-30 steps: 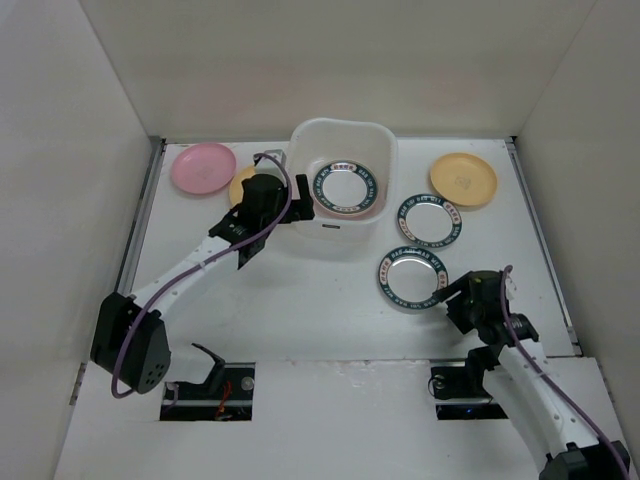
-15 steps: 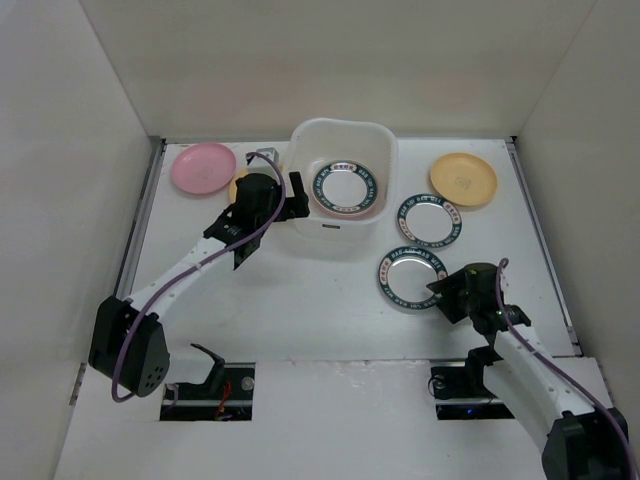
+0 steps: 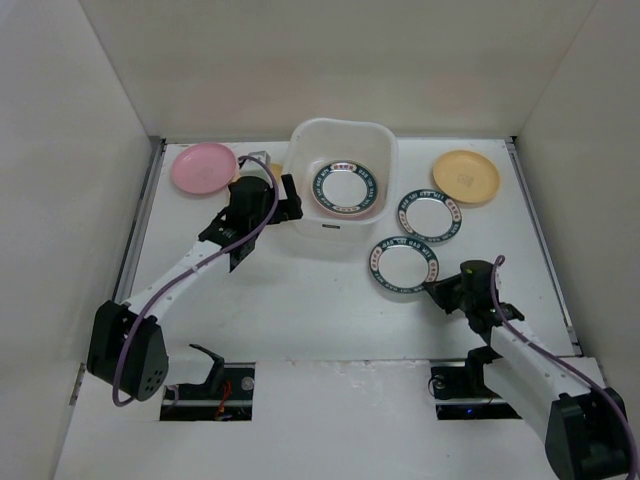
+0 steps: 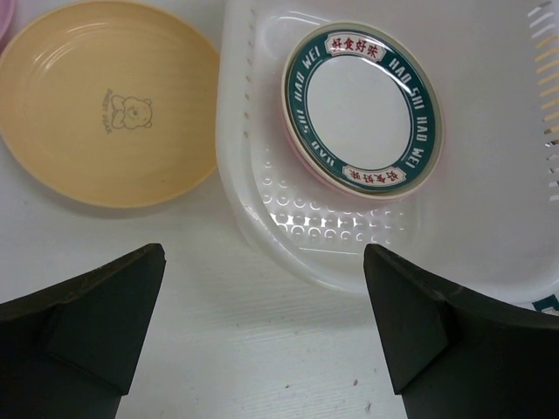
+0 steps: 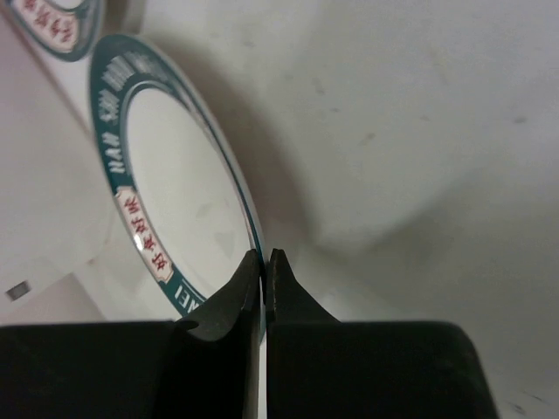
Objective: Place the plates into the plastic bin on the countertop
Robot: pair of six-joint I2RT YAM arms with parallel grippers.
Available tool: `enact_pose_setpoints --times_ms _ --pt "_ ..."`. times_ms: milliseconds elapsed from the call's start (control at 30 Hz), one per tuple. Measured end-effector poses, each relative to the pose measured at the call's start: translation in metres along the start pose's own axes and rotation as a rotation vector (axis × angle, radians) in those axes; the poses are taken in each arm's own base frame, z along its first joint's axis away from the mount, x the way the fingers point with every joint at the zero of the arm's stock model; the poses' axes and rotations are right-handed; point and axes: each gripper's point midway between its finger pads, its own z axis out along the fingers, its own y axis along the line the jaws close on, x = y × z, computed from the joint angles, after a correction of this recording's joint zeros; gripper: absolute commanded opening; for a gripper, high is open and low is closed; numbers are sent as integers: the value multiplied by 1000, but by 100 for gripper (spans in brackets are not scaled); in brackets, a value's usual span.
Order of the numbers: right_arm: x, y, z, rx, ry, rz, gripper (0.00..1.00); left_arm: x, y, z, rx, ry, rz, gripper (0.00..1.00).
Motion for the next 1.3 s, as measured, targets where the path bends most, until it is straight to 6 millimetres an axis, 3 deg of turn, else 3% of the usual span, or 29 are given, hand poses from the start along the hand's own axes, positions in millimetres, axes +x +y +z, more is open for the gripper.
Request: enact_pose_setpoints --times_ms 200,433,600,800,967,1167,1300 --pt "2 15 -10 -69 -9 -4 0 6 11 -6 -19 3 -14 100" --pt "3 25 -60 -115 -44 -53 0 -4 34 -20 -63 -44 -57 100" --pt "-17 57 -107 -190 -123 -67 0 0 54 -24 -124 -60 -88 100" --pt "-40 100 -131 -199 -208 -140 0 20 79 -34 -201 -59 -108 100" --pt "-58 163 -137 -220 -261 -231 0 30 99 -46 -269 -90 -127 100" --pt "-70 287 -137 -360 -316 -332 0 34 115 -56 -317 -120 -160 100" --pt "-65 356 -110 -410 -326 -418 0 43 124 -55 -347 -109 -174 100"
